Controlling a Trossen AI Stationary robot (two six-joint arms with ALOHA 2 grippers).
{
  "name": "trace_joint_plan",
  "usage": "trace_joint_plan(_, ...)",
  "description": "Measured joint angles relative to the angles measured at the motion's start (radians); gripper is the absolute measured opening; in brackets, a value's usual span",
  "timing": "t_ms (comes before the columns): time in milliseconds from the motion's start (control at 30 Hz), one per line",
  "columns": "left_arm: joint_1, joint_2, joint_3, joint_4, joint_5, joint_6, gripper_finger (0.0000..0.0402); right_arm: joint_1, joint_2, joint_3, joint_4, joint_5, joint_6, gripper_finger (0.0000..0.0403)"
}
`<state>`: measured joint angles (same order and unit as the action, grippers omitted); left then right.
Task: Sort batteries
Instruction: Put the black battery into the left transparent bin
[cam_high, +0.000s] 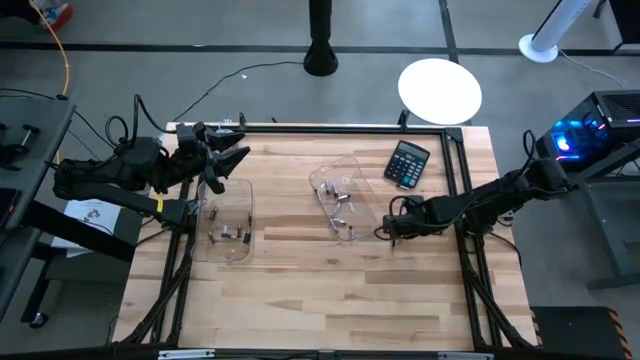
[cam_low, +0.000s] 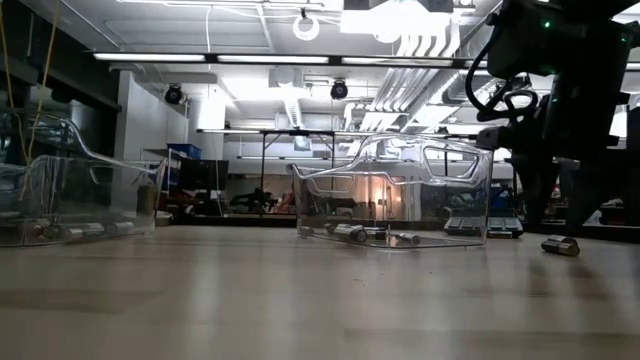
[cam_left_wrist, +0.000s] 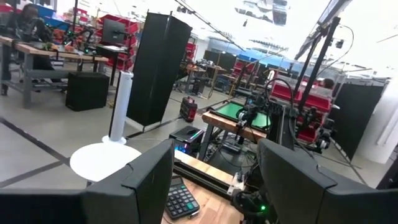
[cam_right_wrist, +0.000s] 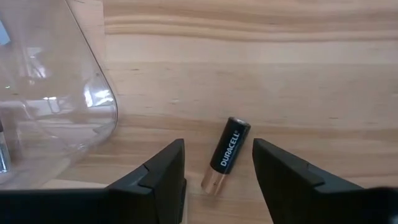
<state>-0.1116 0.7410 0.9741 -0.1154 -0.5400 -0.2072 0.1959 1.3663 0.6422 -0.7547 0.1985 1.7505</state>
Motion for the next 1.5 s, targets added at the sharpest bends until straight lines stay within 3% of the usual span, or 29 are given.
trace_joint_plan(167,0.0,0.0,0.0,0.0,0.0,0.001,0.0225,0.024,0.002,-0.001,-0.006,0.001,0.05,0.0159)
trace_joint_plan(533,0.0,0.0,0.0,0.0,0.0,0.002,0.0225,0.027,-0.05,0.073,-0.079,0.167,-0.001,0.0154)
trace_joint_plan(633,0.0,0.0,0.0,-0.003,0.001,0.002,0.0225,0.041,-0.073,0.11,-0.228,0.158,-0.009,0.0154)
trace_joint_plan(733,0.0,0.0,0.0,-0.013,0.001,0.002,0.0225,0.054,-0.083,0.101,-0.262,0.067,0.007,0.0154)
trace_joint_plan(800,0.0,0.0,0.0,-0.022,0.001,0.002,0.0225,0.062,-0.081,0.069,-0.247,0.01,0.028,0.0154)
trace_joint_plan(1000,0.0,0.0,0.0,-0.023,0.001,0.001,0.0225,0.067,-0.07,-0.013,-0.043,0.063,0.11,0.0154)
trace_joint_plan(1167,0.0,0.0,0.0,-0.024,-0.007,0.002,0.0225,0.053,-0.024,-0.049,0.076,0.038,0.115,0.0154)
trace_joint_plan(1400,0.0,0.0,0.0,-0.027,-0.02,0.002,0.0225,0.056,0.065,-0.047,0.081,0.003,0.123,0.0152)
trace_joint_plan(1500,0.0,0.0,0.0,-0.027,-0.021,0.001,0.0225,0.074,0.077,-0.046,0.069,0.003,0.091,0.0129)
